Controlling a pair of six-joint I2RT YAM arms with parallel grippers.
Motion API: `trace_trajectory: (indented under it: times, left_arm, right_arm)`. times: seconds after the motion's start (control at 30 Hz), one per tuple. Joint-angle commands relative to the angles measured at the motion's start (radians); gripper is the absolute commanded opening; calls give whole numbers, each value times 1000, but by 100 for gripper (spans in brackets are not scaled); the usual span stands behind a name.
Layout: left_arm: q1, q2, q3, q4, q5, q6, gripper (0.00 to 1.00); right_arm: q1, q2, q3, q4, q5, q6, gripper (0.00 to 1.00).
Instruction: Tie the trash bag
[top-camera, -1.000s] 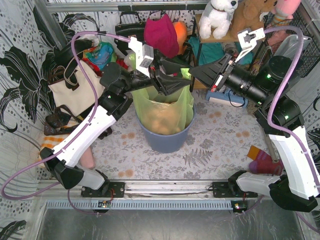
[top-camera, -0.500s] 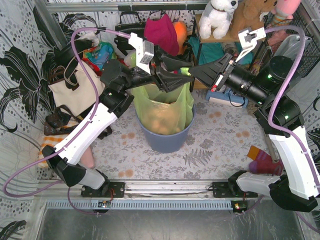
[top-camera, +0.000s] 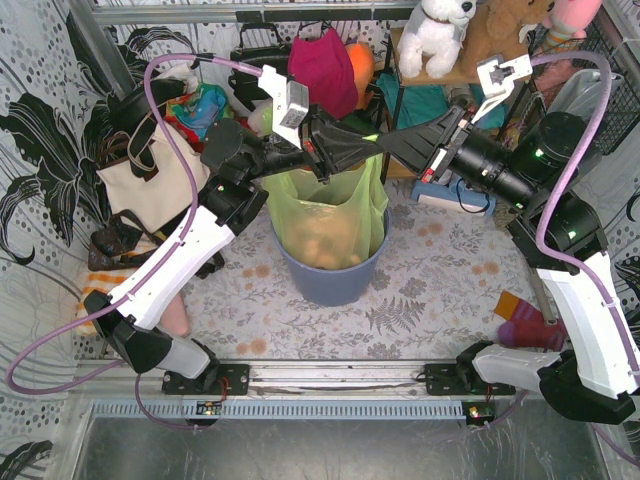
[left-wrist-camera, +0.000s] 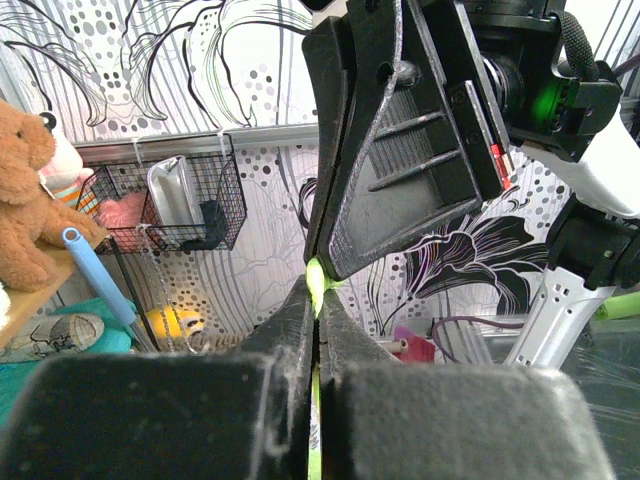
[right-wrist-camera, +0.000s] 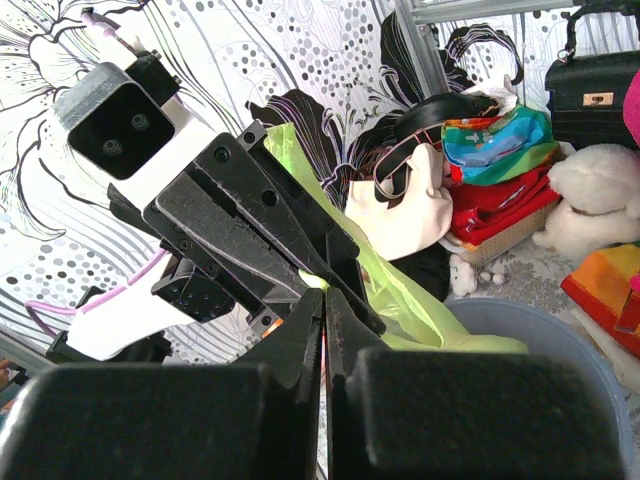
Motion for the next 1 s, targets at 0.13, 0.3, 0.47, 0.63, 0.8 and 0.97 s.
trace_trajectory:
  times: [0.13,0.3,0.47,0.63,0.8,0.97]
  left_arm:
    - [5,-39,-47,57,9,-54,0]
    - [3,-69,-84,70,24,-81,0]
    - [3,-113,-133,87,16,-86,0]
    - [1,-147,-156,33,-14,-58,0]
    - [-5,-175,-169,-22,-36,-33,0]
    - [-11,-205,-172,-91,-44,-7,0]
  right_arm:
    - [1,-42,-37,89,20,3,2]
    - [1,-45,-37,110,47,-19,28]
    - [2,3,12,118,41,-41,36]
    - [1,57,41,145,21,-43,39]
    - [1,117,72,171,-10,-43,40]
    - [1,186,131,183,-45,-38,41]
